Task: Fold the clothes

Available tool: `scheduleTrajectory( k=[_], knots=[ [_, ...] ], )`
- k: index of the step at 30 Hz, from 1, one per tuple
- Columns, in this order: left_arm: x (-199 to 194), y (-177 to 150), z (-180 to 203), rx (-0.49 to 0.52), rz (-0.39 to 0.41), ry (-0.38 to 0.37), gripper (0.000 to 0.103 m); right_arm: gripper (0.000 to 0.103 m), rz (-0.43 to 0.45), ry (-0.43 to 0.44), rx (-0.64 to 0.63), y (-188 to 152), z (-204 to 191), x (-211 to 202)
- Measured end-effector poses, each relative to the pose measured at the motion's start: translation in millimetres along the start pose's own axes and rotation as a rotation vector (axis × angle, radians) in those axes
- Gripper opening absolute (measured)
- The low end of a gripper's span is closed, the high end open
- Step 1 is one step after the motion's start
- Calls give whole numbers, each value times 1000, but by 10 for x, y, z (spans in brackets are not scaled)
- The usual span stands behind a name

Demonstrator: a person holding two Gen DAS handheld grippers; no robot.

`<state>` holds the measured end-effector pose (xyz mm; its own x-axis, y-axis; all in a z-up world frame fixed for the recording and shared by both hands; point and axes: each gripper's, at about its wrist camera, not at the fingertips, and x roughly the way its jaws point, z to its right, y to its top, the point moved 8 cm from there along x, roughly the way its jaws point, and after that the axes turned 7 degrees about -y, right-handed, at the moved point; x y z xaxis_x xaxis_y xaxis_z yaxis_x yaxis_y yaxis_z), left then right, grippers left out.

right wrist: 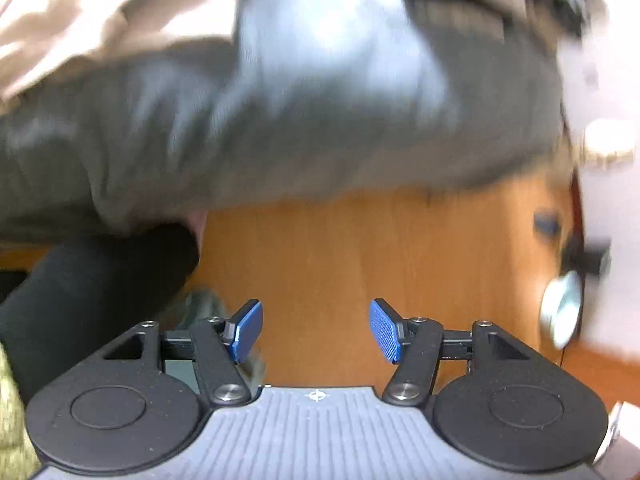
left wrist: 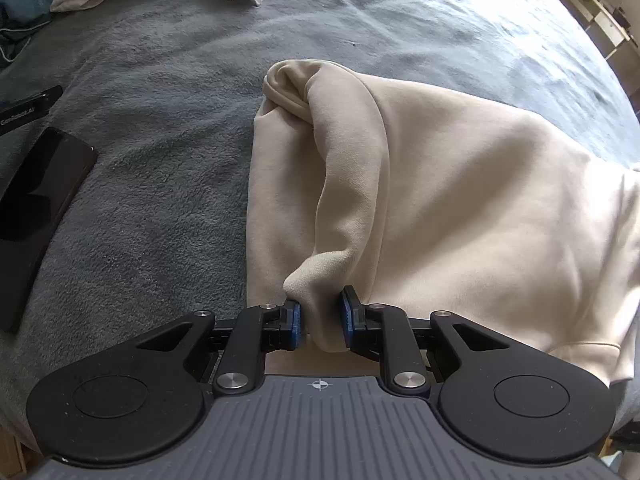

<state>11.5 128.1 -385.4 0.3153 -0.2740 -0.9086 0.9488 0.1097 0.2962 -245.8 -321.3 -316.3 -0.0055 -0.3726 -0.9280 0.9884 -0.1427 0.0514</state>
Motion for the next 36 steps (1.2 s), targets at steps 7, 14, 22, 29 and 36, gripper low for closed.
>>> scheduleTrajectory(
  k=[7, 14, 22, 29, 36],
  knots=[
    [33, 38, 16, -2, 10, 4, 20, 62, 489, 682, 27, 1687, -426, -663],
    [38, 66, 18, -46, 33, -7, 20, 63, 267, 1373, 418, 2289, -1031, -670],
    [56, 39, -36, -123, 85, -34, 22, 65, 61, 1524, 523, 2609, -1719, -451],
    [35, 23, -91, -204, 118, -60, 24, 65, 160, 1295, 126, 2768, -2323, -663],
    [-28, 15, -132, -243, 128, -82, 28, 47, 372, 878, -302, 2278, -2914, -788]
  ],
)
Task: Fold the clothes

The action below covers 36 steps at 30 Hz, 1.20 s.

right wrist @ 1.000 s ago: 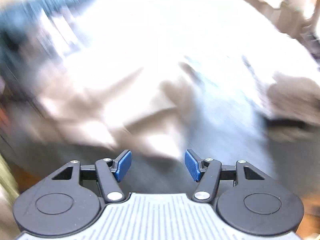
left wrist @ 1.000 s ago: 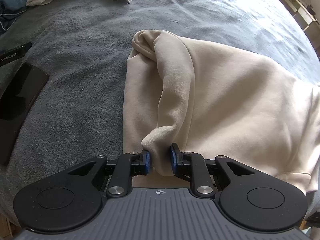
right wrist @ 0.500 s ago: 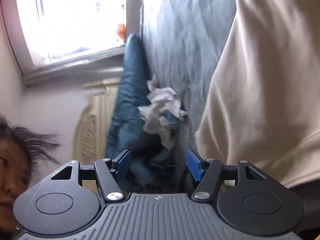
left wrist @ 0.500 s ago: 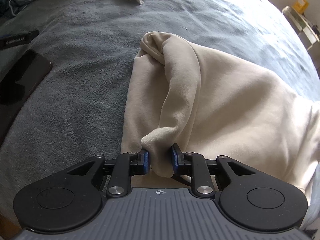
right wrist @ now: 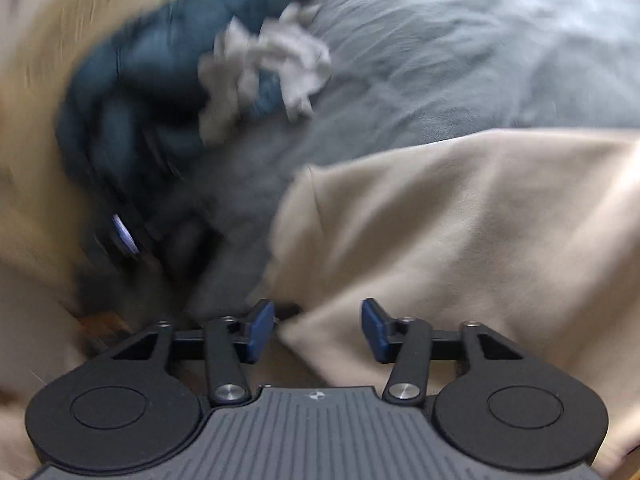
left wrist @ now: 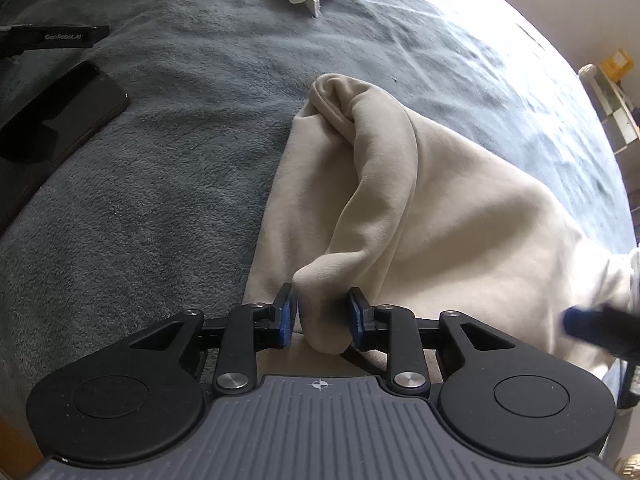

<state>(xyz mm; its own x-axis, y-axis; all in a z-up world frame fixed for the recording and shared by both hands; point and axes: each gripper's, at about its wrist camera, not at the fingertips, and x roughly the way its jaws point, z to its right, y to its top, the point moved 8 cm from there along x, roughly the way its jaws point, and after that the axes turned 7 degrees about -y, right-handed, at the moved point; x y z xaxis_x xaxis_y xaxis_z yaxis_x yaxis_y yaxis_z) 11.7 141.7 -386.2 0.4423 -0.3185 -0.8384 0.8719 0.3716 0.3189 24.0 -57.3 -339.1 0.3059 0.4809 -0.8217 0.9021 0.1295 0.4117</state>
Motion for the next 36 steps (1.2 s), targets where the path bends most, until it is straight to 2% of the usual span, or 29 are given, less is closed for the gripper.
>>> scheduleTrajectory(
  k=[2, 4, 7, 12, 16, 20, 26, 28, 30, 31, 33, 36],
  knots=[
    [4, 3, -10, -4, -1, -6, 28, 39, -1, -87, -113, -114, -79, 118],
    [9, 8, -23, -14, -2, -13, 28, 38, -27, -141, -178, -244, -93, 229],
    [8, 10, -50, -38, 3, -26, 29, 38, -89, -178, -242, -415, -54, 343],
    [-24, -5, -60, -68, 20, -40, 30, 38, -108, -135, -272, -324, -59, 194],
    [-86, 8, -49, -79, 48, -50, 33, 38, -16, -103, -258, 25, 34, 78],
    [-167, 27, -42, -100, 113, -55, 38, 38, 25, -62, -268, 471, 92, 245],
    [-154, -88, -103, -194, 193, -54, 38, 39, 24, 88, -367, 995, -174, 561],
    [-153, -110, -117, -243, 224, -62, 36, 39, 1, 125, -391, 1133, -302, 647],
    [-150, -96, -106, -294, 255, -82, 25, 40, -42, 140, -418, 1217, -409, 726],
    [-175, -134, -86, -314, 271, -90, 23, 41, -63, 127, -439, 1238, -461, 788],
    [-206, -198, -82, -335, 286, -92, 12, 43, -95, 88, -500, 1274, -557, 914],
    [-179, -230, -114, -357, 307, -105, 6, 44, -121, 2, -601, 1333, -695, 1075]
  ],
)
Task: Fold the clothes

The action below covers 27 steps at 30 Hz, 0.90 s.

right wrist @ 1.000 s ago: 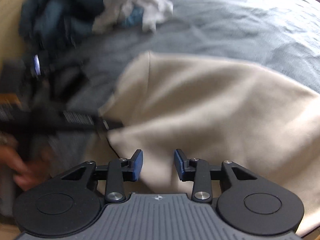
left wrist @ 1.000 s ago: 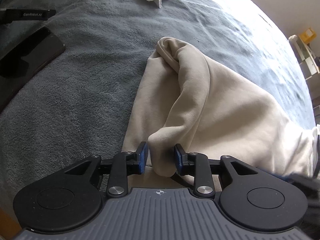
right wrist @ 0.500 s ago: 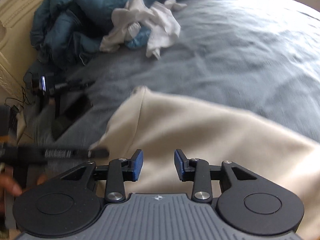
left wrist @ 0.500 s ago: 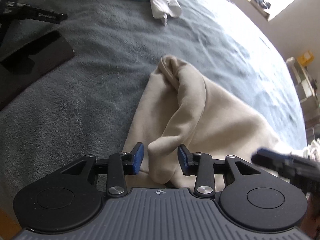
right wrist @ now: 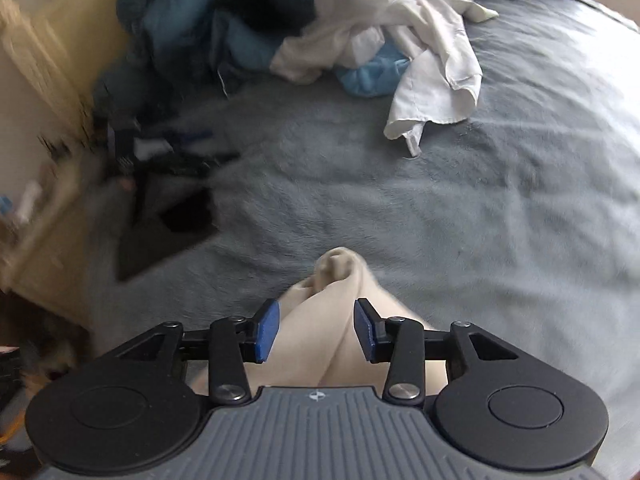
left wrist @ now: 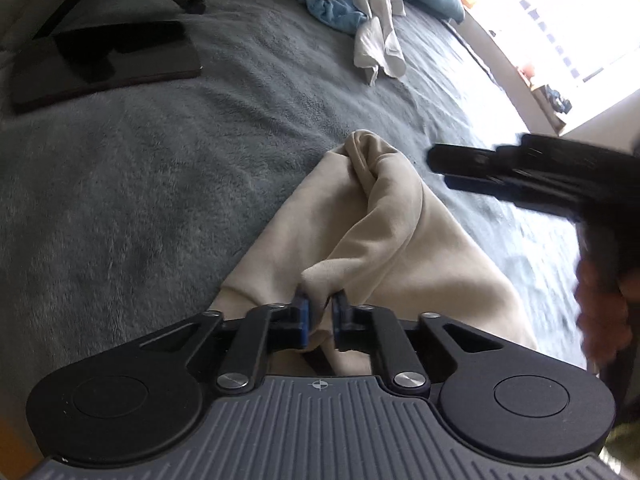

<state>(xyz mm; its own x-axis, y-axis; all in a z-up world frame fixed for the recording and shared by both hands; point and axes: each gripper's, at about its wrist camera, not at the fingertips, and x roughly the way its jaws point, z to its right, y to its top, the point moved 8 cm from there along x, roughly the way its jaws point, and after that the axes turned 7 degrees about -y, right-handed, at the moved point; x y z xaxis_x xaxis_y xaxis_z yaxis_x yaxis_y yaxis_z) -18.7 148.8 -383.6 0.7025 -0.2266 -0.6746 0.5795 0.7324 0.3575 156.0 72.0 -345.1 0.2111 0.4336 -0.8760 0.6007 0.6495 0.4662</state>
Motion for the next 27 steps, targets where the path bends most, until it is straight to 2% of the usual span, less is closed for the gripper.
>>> scheduleTrajectory(
  k=[3, 6, 7, 8, 9, 10, 11, 14, 15, 18, 21, 24, 25, 27],
  knots=[
    [-74, 1, -13, -52, 12, -36, 4, 49, -65, -41, -61, 106, -87, 142],
    [-198, 25, 22, -62, 31, -64, 1, 49, -157, -67, -110, 72, -151, 354],
    [-217, 24, 25, -67, 29, -70, 1, 39, -188, -75, -126, 61, -172, 423],
    [-223, 16, 22, -75, 20, -75, 1, 24, -213, -85, -141, 48, -187, 481],
    [-223, 5, 14, -83, 10, -79, 1, 17, -218, -91, -148, 31, -188, 495],
    [-218, -10, -1, -93, 1, -81, 1, 7, -211, -75, -141, 24, -197, 476],
    [-214, -26, -19, -103, -6, -82, 1, 6, -193, -57, -125, 23, -204, 435],
    [-197, -54, -71, -139, -22, -89, 1, 5, -123, -17, -104, -15, -233, 332],
    [-187, -59, -90, -151, -26, -92, 1, 2, -108, 23, -85, -49, -252, 355],
    [-161, -108, -155, -174, -51, -77, 1, 0, -108, 78, -61, -196, -333, 606],
    [-101, -146, -224, -157, -82, -42, 1, 0, -121, 42, -91, -314, -395, 821],
    [-38, -126, -267, -149, -100, -36, 1, 3, -8, 102, -17, -129, -349, 430],
    [-26, -116, -275, -149, -102, -38, 1, 3, 39, 92, -6, -67, -292, 263],
    [-9, -117, -292, -144, -107, -37, 1, 3, 42, 19, -30, -20, -164, 112]
  ],
)
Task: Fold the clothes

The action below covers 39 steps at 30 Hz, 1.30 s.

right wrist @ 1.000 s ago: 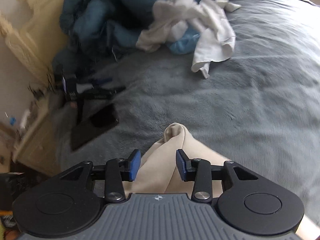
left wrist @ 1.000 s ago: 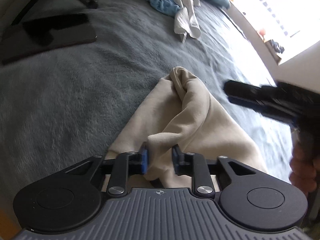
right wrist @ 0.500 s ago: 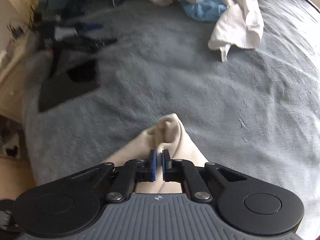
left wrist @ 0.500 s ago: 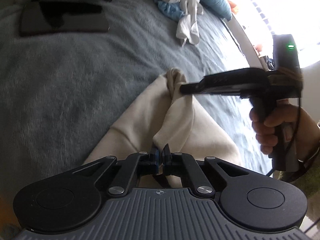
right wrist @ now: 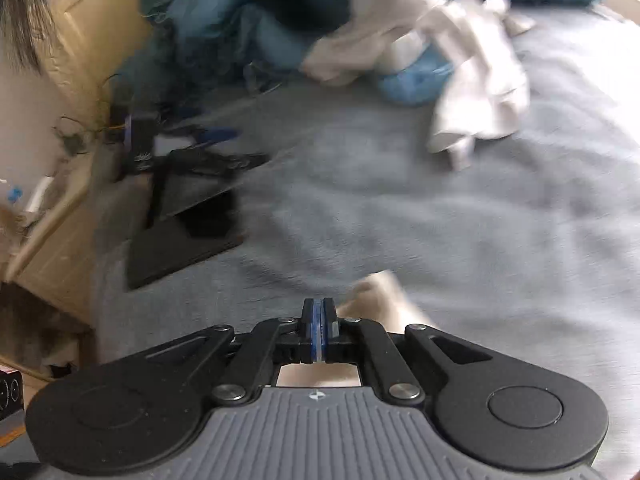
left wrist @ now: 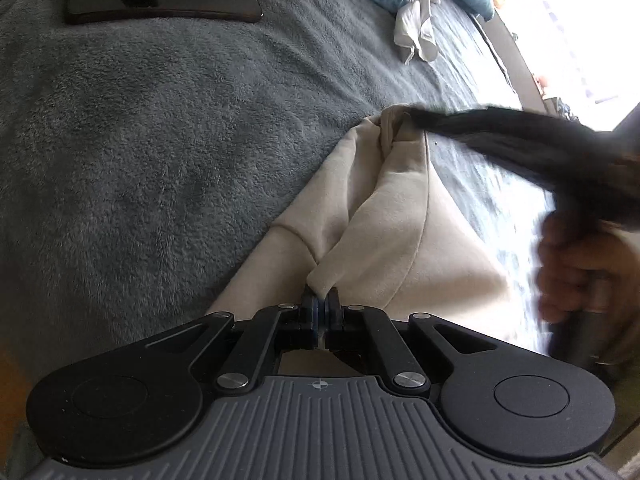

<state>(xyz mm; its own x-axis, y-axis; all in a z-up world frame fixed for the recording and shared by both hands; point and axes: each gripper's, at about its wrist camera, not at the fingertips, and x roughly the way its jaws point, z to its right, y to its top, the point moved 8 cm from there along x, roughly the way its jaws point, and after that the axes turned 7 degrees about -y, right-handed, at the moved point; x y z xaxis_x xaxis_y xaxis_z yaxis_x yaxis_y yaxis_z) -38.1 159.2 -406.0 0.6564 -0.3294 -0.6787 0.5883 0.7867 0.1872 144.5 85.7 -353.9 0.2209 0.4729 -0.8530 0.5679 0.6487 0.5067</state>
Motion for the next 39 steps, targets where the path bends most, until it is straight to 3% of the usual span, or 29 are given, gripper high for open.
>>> scheduleTrajectory(
  k=[4, 7, 13, 16, 18, 20, 24, 28, 31, 36, 39],
  knots=[
    [41, 11, -19, 29, -4, 8, 2, 3, -52, -97, -131, -55, 115, 353],
    [71, 33, -21, 76, -5, 20, 2, 3, -47, -98, -125, -119, 178, 788],
    [106, 43, -52, 66, -16, 13, 3, 3, -22, -62, -108, 30, 108, 354],
    [121, 35, -40, 84, -18, 19, 3, 0, -81, -70, -154, -100, 72, 659],
    [135, 41, -32, 104, -19, 29, 4, 0, -63, -57, -103, -118, 86, 847],
    [146, 50, -17, 127, -22, 39, 5, 0, -71, -55, -89, -48, 89, 711],
    [82, 24, -11, 143, -26, 39, 7, 5, -48, -54, -32, -27, 246, 2],
    [3, 59, 83, 223, -1, 86, 14, 6, -90, -62, -25, -354, 364, -634],
    [-103, 44, 180, 306, 20, 145, 25, 6, -149, -61, -22, -738, 417, -958],
    [-285, 76, 474, 452, 77, 220, 30, 6, -163, -35, -44, -1256, 196, -1121],
    [-305, 94, 713, 531, 97, 209, 31, 6, -129, -10, -51, -1386, -21, -1076]
  ],
)
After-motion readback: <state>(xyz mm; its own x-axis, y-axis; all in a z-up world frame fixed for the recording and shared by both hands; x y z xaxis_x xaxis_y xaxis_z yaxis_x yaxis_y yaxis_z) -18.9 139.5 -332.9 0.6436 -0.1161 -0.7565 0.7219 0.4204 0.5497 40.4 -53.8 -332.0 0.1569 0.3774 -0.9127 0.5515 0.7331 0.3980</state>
